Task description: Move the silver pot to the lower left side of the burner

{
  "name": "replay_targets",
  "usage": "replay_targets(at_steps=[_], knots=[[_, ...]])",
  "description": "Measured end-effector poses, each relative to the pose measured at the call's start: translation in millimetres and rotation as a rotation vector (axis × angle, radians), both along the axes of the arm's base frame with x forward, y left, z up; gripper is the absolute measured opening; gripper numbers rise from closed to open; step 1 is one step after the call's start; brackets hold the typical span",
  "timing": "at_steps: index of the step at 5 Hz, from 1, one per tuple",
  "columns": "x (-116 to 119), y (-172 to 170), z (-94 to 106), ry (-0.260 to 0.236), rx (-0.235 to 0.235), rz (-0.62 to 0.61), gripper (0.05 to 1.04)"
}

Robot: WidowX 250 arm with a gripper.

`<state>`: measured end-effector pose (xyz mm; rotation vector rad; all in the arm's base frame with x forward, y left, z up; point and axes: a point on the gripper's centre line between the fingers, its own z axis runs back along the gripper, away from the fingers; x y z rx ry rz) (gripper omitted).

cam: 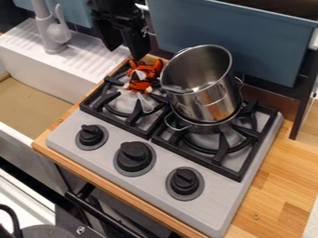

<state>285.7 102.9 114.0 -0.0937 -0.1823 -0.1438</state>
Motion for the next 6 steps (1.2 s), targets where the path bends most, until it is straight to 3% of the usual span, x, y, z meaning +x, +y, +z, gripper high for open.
replay_targets(at_steps=[2, 3, 5, 6], knots=[[-2.4, -14.2, -21.0, 0.022, -0.028, 0.056, 0.996], [2.6, -23.7, -21.6, 0.018, -0.027, 0.09, 0.996], [11.5, -40.8, -9.7, 0.027, -0.09, 0.141, 0.996], [17.6, -46.2, -9.6, -0.001, -0.074, 0.138, 0.996]])
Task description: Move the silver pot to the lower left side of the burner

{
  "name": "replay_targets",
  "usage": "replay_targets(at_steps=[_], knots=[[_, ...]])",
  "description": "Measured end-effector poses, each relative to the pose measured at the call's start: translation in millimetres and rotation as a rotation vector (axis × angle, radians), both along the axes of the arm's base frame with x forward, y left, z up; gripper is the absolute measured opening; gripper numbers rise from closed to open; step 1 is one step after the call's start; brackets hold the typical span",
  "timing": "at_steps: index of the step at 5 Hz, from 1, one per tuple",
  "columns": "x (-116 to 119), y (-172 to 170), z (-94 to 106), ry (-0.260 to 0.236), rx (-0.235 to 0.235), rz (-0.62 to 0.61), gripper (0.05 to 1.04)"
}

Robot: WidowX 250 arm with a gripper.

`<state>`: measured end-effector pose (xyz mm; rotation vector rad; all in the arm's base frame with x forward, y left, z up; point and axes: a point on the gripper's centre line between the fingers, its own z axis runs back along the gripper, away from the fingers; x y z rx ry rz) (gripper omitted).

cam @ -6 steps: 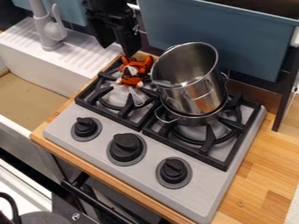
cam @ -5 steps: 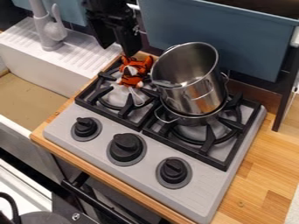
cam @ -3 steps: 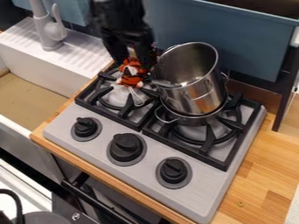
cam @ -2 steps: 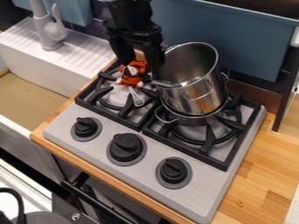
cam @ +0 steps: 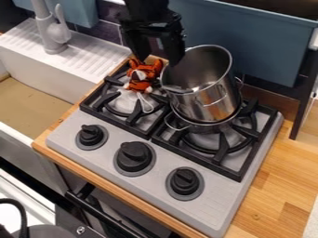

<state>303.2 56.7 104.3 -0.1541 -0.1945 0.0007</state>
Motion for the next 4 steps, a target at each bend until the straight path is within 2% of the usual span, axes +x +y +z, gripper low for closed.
replay_targets(at_steps=[1, 3, 4], knots=[[0.9, -1.6, -10.3, 0.028, -0.008, 0.001, 0.996], [-1.1, -1.4, -15.7, 0.045, -0.018, -0.043, 0.996], [-0.5, -1.5, -19.7, 0.074, -0.043, -0.033, 0.996]])
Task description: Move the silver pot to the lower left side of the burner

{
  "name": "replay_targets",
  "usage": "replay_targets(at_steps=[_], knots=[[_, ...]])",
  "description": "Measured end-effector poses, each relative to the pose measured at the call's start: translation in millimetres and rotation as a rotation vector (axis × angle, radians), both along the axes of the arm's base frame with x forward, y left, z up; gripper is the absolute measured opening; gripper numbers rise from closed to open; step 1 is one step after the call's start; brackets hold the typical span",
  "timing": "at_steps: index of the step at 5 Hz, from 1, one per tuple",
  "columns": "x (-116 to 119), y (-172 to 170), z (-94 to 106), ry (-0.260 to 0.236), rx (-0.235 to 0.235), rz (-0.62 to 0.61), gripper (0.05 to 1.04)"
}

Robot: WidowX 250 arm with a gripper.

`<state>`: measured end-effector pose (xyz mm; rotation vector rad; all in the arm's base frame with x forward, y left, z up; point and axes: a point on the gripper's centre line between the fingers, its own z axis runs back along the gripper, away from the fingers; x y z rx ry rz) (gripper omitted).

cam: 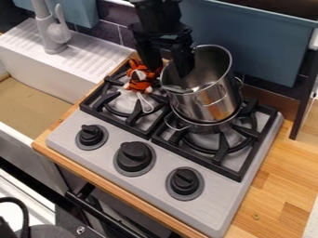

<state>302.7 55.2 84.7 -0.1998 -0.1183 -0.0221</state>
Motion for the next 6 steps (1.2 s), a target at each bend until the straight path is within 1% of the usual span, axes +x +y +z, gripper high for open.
replay_targets(at_steps=[1, 2, 3, 4, 5, 6], knots=[[-2.9, -1.8, -5.9, 0.005, -0.019, 0.048, 0.967], [-1.3, -5.7, -5.2, -0.004, -0.045, 0.047, 0.704], [-4.0, -5.7, -5.8, 0.005, -0.063, 0.04, 0.408], [-6.4, -5.5, -5.3, 0.015, -0.079, 0.038, 0.181], [-3.3, -4.6, -1.5, 0.034, -0.105, 0.045, 0.064], [1.3, -2.4, 6.6, 0.043, -0.13, 0.046, 0.053]])
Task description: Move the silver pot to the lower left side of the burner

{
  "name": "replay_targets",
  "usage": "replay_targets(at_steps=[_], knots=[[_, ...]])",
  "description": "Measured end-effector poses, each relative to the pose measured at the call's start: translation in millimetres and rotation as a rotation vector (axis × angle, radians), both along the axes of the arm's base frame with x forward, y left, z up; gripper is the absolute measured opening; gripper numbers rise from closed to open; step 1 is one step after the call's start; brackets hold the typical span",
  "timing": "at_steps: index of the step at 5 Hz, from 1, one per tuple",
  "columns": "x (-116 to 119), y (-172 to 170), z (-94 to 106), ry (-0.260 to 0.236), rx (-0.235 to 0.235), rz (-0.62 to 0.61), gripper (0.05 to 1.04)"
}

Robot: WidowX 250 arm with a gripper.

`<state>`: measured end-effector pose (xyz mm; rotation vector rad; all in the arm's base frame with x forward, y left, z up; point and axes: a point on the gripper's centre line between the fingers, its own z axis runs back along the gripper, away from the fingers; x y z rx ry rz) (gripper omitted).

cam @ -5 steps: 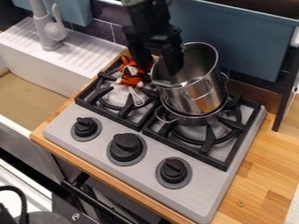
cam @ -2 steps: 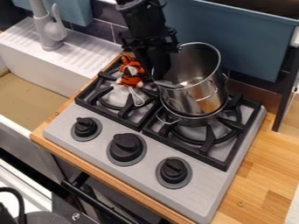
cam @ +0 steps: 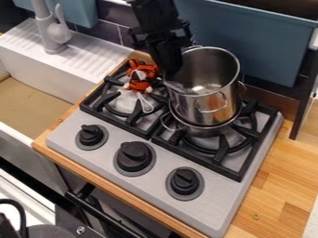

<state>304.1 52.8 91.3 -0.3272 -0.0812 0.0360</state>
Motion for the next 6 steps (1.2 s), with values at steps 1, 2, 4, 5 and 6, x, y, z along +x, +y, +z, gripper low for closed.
replay_targets(at_steps=[1, 2, 4, 5, 6], knots=[[6.9, 0.2, 10.8, 0.001, -0.015, 0.028, 0.053], [10.6, -0.2, 17.0, 0.008, -0.046, 0.039, 0.053], [0.6, 5.8, 32.9, 0.051, -0.134, 0.025, 0.053], [-3.2, 25.4, 39.1, 0.05, -0.113, 0.037, 0.053], [-14.2, 49.9, 43.2, 0.057, -0.073, 0.006, 0.053]])
